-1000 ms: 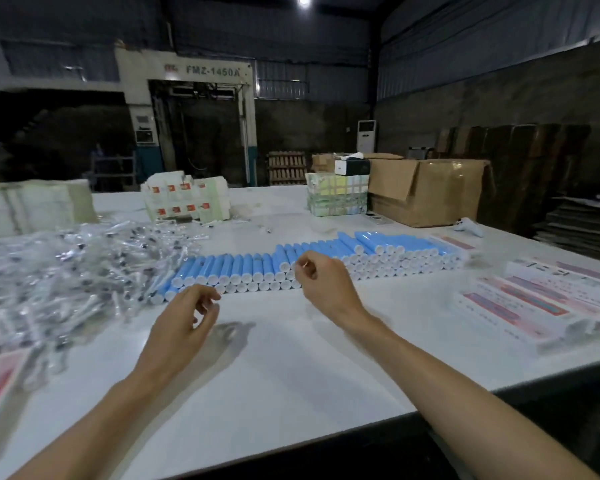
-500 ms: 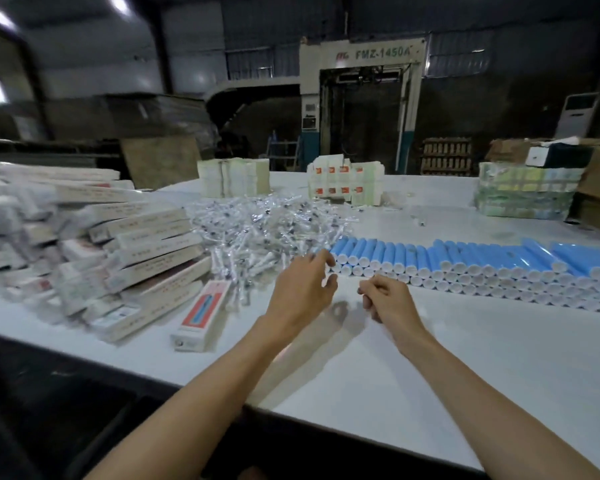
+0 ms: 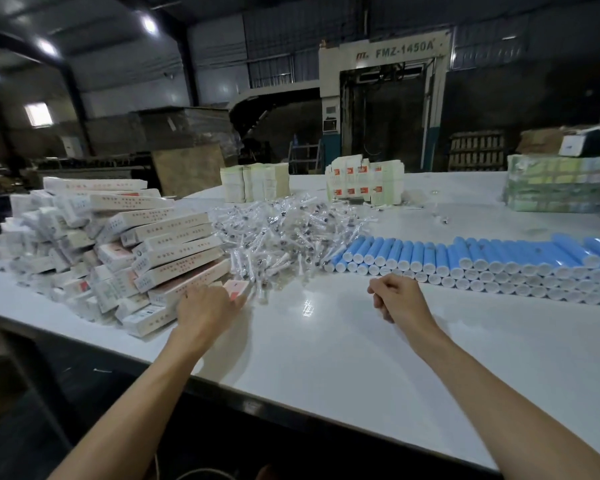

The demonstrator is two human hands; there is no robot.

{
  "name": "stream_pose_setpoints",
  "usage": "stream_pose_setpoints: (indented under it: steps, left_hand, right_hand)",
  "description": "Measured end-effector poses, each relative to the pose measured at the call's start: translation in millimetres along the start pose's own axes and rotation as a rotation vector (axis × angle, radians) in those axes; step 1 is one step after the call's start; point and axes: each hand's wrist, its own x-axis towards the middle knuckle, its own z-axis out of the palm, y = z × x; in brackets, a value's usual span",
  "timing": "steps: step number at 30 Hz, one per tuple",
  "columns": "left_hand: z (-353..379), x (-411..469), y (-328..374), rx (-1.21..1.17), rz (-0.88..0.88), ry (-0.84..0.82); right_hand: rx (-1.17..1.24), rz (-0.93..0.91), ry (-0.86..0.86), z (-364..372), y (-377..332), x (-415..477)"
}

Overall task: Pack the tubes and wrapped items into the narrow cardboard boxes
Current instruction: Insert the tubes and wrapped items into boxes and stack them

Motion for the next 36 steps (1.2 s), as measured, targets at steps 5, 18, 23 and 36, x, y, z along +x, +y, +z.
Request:
stream_pose_setpoints:
  steps: [5,18,23,36]
  left_hand:
    - [-18,-6,-18,-0.147,-0.048,0.106]
    - [-78,-31,-42,0.103,0.027,0.23]
    - [-95,-20,-39,0.048,0.034,0.363]
    - [-63,26,99,-1.19,0.355,-0.3]
  right_hand:
    - [-0.007,-0.006,-0.007,0,-1,-1]
    - [-0.04,-0.009,-0.009,2,-5,-5]
    - [-0.063,-0.016,-0.013,2,-4,-4]
    - [-0.081,0.001,0.016,2,-10,-10]
